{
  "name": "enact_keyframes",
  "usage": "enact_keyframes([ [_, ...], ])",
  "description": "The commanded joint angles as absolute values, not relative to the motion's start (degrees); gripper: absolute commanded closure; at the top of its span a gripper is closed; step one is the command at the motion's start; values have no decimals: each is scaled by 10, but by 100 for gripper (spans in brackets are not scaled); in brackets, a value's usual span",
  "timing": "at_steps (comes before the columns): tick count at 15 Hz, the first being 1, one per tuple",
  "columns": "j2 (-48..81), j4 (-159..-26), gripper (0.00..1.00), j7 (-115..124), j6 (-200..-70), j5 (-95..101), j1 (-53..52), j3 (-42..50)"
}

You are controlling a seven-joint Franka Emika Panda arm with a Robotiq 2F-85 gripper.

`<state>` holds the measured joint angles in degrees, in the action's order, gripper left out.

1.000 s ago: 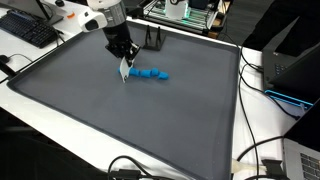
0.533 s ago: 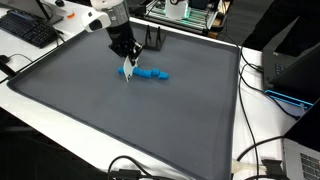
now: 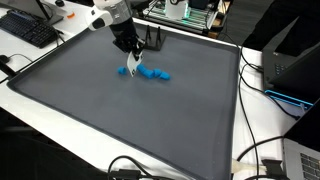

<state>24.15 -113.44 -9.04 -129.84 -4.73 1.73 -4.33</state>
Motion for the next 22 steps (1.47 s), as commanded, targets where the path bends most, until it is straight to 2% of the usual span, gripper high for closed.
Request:
enact_keyframes([
  [1,205,-1164,99,-67,-1284,-66,17,-39],
  [11,105,-1229,99,171,-1309,-84,-8,-14],
  [22,-13,-1388,99,336,-1373,-182,-6,-13],
])
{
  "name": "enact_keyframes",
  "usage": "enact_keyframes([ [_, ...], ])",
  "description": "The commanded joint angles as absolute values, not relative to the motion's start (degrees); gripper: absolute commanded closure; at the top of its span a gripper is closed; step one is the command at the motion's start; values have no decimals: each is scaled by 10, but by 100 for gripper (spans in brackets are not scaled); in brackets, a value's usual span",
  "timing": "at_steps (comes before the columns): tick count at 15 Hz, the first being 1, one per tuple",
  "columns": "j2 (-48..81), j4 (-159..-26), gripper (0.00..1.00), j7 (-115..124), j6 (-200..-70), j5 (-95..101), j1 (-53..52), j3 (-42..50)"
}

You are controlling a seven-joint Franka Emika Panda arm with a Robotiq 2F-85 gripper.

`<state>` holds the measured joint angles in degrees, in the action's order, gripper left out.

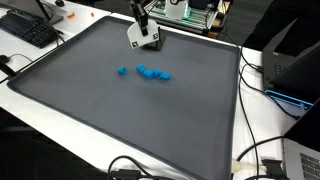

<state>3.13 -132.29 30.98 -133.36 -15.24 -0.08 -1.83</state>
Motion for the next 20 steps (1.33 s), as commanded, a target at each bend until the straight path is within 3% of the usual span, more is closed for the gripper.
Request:
enact_keyframes([
  [1,-19,-1402,99,345,-1384,-177,-6,-14],
  [20,-40,-1548,99,455,-1533,-250,-4,-17],
])
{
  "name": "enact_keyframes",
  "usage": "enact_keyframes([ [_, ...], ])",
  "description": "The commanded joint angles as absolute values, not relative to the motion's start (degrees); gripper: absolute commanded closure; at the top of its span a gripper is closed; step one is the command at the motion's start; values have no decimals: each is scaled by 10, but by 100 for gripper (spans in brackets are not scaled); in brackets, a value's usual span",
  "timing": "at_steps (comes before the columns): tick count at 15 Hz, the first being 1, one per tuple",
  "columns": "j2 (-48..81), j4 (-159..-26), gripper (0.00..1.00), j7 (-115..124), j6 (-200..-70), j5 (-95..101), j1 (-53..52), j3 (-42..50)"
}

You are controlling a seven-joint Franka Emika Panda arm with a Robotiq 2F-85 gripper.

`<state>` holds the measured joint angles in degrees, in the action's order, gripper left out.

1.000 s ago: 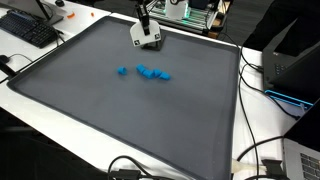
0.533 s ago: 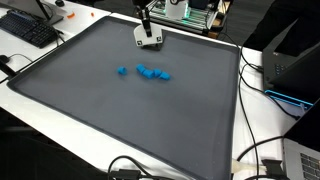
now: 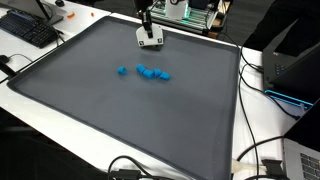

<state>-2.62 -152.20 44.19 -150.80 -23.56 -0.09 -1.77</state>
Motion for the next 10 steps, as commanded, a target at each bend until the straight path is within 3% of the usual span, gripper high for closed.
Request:
enact_keyframes([
  [1,-39,-1552,99,464,-1542,-245,-4,-17],
  [10,-31,-1567,99,472,-1586,-281,-8,-18],
])
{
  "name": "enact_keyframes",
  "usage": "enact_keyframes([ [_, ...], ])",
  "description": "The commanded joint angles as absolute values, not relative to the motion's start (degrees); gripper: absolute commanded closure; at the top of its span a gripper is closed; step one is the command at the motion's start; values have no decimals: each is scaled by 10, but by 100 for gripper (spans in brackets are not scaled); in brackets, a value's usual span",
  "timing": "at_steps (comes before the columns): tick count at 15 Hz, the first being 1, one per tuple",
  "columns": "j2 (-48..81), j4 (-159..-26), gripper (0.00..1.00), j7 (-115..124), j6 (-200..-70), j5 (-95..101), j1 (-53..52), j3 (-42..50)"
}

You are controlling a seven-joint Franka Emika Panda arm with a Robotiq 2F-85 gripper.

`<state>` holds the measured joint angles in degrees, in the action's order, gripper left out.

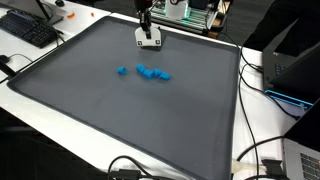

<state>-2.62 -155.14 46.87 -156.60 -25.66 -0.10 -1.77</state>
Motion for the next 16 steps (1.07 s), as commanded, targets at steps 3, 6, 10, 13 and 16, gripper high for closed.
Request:
enact_keyframes([
  [3,-24,-1565,99,471,-1589,-289,-9,-19],
  [6,-15,-1563,99,483,-1595,-269,-10,-22],
  [10,-7,-1562,99,492,-1597,-264,-12,-23],
  [13,-10,-1562,99,507,-1595,-250,-10,-22],
  [16,-25,-1566,99,513,-1592,-248,-9,-21],
])
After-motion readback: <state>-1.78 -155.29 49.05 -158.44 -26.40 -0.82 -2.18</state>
